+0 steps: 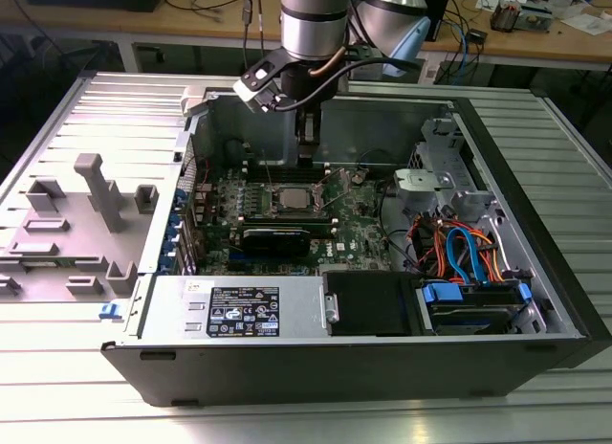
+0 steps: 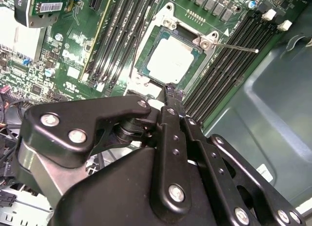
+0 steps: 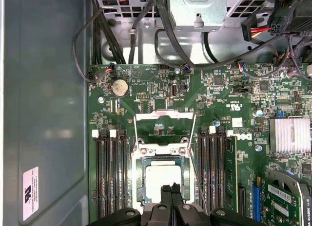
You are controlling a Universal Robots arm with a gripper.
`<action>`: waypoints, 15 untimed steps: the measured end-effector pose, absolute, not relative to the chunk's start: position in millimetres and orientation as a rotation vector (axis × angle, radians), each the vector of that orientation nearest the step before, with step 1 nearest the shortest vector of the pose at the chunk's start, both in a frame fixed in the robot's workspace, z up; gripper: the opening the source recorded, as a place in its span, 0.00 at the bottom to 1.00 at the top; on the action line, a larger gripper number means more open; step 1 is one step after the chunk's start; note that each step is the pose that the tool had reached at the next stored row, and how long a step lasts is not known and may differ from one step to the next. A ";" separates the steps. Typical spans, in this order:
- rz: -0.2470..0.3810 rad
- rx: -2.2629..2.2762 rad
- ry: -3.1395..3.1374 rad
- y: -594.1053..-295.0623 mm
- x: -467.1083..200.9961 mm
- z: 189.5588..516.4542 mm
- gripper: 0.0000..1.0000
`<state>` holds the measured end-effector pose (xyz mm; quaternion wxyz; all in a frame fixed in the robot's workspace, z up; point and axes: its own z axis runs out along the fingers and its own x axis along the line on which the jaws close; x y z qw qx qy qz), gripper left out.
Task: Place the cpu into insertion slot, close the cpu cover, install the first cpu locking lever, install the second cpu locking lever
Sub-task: 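Close the cpu cover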
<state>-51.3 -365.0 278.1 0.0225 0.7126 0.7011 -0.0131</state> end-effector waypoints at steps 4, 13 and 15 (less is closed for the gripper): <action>-0.041 2.207 2.171 -365.0 -49.1 278.1 0.11; -0.041 2.207 2.171 -365.0 -44.9 278.1 0.11; -0.041 2.207 2.171 -365.0 -43.8 278.1 0.11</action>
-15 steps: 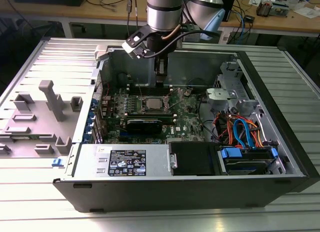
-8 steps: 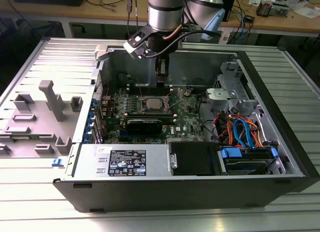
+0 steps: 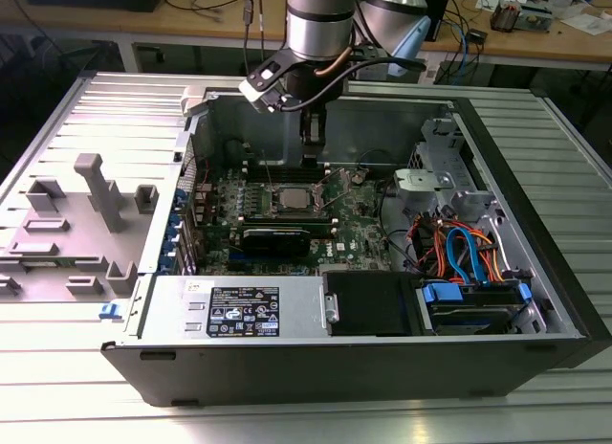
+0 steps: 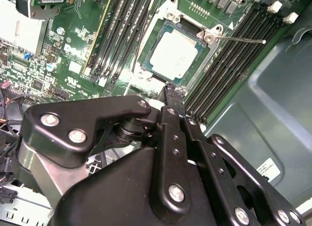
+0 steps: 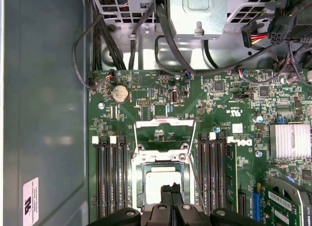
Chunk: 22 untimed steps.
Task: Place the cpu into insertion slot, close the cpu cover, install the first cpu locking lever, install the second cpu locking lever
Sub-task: 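Close the cpu cover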
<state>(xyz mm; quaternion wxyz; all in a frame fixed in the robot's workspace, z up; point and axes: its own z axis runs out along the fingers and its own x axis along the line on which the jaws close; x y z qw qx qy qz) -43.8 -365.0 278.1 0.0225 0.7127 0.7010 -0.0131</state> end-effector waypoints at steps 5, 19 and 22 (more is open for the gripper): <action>-0.041 2.207 2.171 -365.0 -41.3 278.1 0.11; -0.041 2.207 2.171 -365.0 -35.2 278.1 0.11; -0.041 2.207 2.171 -365.0 -34.0 278.1 0.11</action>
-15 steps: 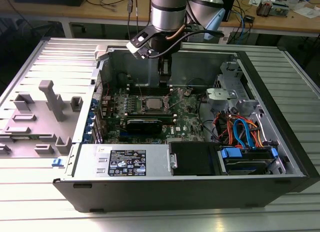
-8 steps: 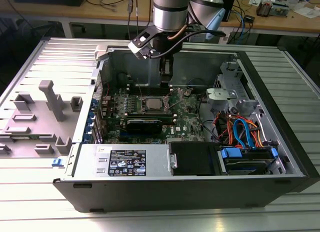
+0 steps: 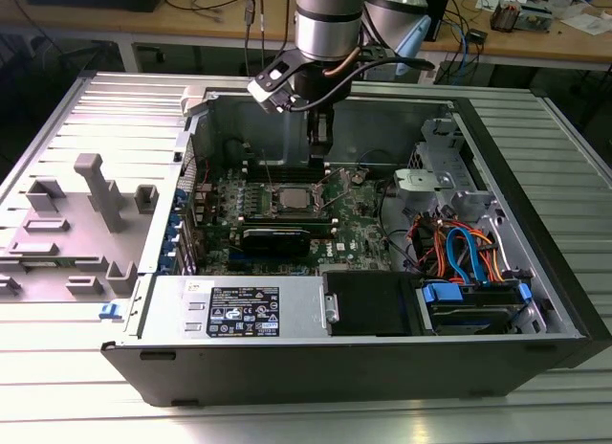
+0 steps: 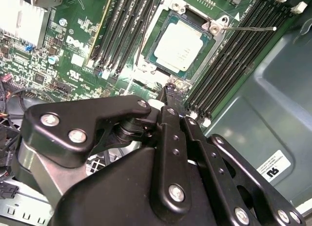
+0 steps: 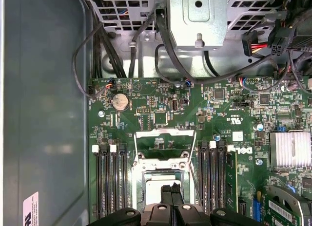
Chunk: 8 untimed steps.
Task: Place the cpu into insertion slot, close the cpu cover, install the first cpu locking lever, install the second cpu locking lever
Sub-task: 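Close the cpu cover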
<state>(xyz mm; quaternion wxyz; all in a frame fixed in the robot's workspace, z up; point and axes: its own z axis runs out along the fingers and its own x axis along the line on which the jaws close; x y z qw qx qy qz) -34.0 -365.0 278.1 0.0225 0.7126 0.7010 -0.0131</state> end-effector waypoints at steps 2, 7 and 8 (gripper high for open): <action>-0.041 2.207 2.171 -365.0 -33.1 278.1 0.11; -0.040 2.207 2.171 -365.0 -30.6 278.1 0.11; -0.040 2.207 2.171 -365.0 -30.3 278.1 0.11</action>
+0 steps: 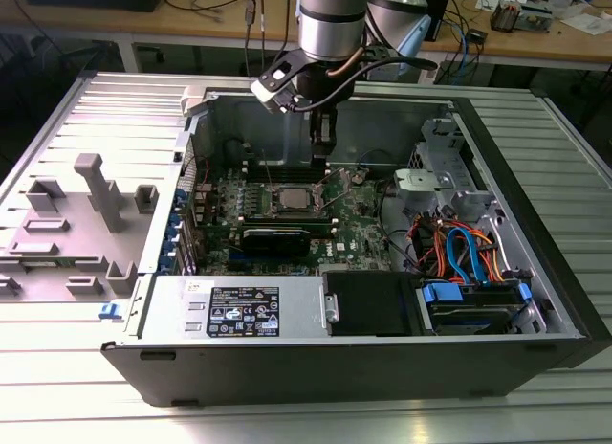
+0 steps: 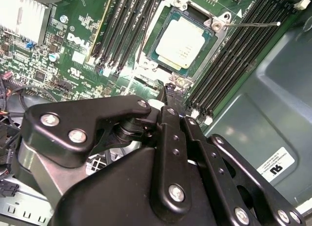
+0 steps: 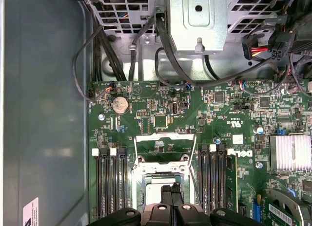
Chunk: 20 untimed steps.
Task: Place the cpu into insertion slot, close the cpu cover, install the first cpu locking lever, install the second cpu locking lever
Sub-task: 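Close the cpu cover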
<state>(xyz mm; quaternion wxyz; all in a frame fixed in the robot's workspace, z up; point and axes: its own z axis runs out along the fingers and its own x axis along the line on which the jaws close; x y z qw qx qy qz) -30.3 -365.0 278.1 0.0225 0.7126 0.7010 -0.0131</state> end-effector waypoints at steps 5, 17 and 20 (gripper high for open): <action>-0.041 2.207 2.171 -365.0 -28.6 278.1 0.11; -0.041 2.207 2.172 -365.0 -23.6 278.1 0.11; -0.041 2.207 2.172 -365.0 -22.8 278.1 0.11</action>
